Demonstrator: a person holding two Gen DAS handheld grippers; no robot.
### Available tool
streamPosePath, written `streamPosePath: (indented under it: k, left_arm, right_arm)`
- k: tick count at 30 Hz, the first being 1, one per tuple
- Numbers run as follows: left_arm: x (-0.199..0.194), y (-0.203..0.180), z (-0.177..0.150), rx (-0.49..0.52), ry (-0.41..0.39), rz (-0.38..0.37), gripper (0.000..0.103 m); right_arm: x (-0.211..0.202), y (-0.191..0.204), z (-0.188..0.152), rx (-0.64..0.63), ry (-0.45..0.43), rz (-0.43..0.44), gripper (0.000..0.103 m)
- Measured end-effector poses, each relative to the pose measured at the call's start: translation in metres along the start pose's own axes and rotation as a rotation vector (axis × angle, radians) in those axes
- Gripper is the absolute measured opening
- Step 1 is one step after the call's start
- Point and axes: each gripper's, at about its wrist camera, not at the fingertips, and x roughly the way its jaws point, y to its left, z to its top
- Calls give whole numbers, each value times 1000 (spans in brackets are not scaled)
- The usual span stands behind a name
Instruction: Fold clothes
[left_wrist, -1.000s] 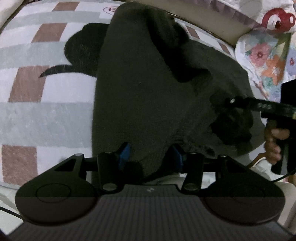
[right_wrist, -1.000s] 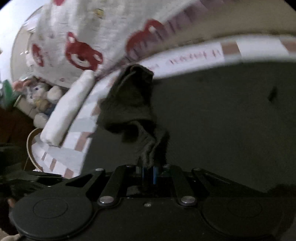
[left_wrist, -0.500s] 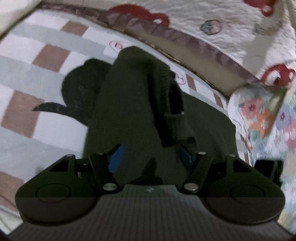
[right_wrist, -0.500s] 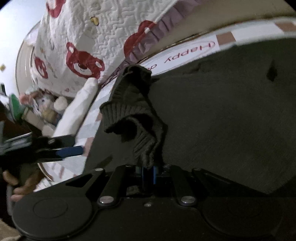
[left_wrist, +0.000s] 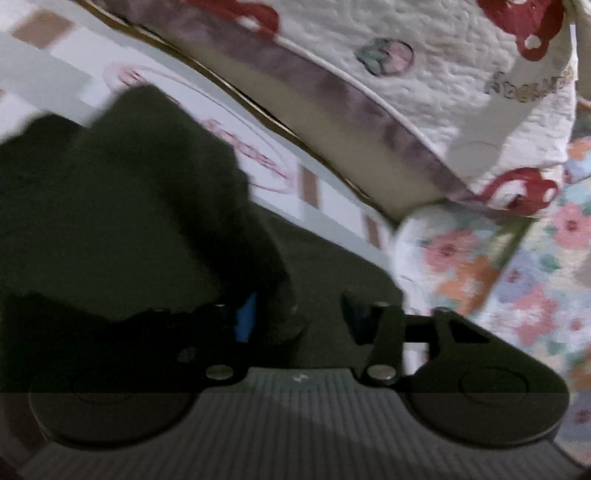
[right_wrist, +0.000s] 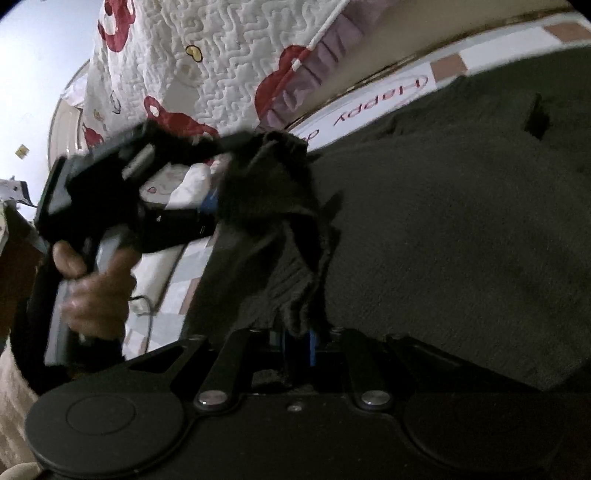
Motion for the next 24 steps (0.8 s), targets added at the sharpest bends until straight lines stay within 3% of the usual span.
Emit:
streamPosePath:
  k: [2,6,9,14,16,20,22,24]
  left_arm:
    - [7,-10,1,-14,16,-55,44]
    - [6,-21,3,-6,-58,-44,49]
    - [0,-21,0,47,-78,46,49]
    - [-8,-16,-13,183,-21,266,49]
    - [-8,-16,-14,158,23,261,49]
    - [-26,-32,-32,252,14,237,54]
    - [-25,-25,-38,269,26,286,55]
    - [-24,-18,-44,285,39,334,55]
  right_arm:
    - [0,-3,-1,9,-6,12,15]
    - [1,-5,-1,16,-10,22,15]
    - [1,-7,-1,25,-14,28,14]
    - [-5,-10,-2,39,-70,9,10]
    - [-9,-7,1,29,-94,-7,10]
    - [-22,15,6,-106,-135,-72,10]
    - [-18,11,8,-103,-99,-125,10]
    - [-18,4,7,-62,-100,-118,11]
